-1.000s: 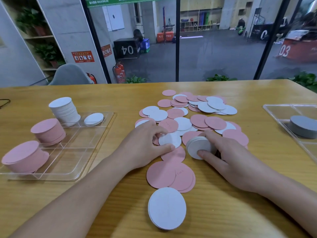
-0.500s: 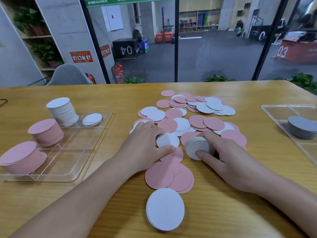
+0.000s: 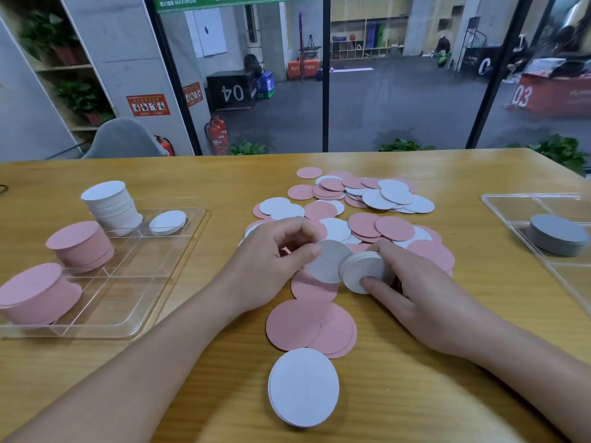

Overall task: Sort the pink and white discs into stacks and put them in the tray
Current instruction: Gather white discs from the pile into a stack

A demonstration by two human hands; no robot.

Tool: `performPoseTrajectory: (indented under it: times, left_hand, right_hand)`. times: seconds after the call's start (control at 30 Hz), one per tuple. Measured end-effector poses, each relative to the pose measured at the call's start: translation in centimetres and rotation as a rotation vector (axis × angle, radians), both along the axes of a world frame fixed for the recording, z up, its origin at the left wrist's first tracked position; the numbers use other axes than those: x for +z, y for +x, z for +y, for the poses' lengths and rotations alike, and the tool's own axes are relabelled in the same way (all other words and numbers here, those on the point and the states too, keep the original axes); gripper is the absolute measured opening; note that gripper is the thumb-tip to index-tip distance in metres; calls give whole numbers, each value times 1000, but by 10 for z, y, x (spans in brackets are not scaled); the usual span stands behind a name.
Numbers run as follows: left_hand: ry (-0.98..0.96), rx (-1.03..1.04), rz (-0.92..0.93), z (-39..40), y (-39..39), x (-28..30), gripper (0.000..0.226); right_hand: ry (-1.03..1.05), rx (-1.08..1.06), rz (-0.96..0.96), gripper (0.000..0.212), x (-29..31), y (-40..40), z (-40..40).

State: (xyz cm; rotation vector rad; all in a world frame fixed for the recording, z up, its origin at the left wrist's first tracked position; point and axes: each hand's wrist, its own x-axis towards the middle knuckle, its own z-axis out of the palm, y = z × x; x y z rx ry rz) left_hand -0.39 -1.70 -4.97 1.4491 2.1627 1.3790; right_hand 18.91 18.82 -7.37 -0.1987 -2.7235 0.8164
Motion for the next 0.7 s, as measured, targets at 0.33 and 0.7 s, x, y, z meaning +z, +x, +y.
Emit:
performPoseTrajectory:
  times: [0.33, 0.7]
  left_hand:
    - [-38, -126, 50, 12, 15, -13, 27]
    - [-449, 450, 286, -17, -45, -6, 42]
  right_hand:
    - [49, 6, -3, 18, 0, -2, -3]
    - [24, 13, -10, 14, 2, 0, 0]
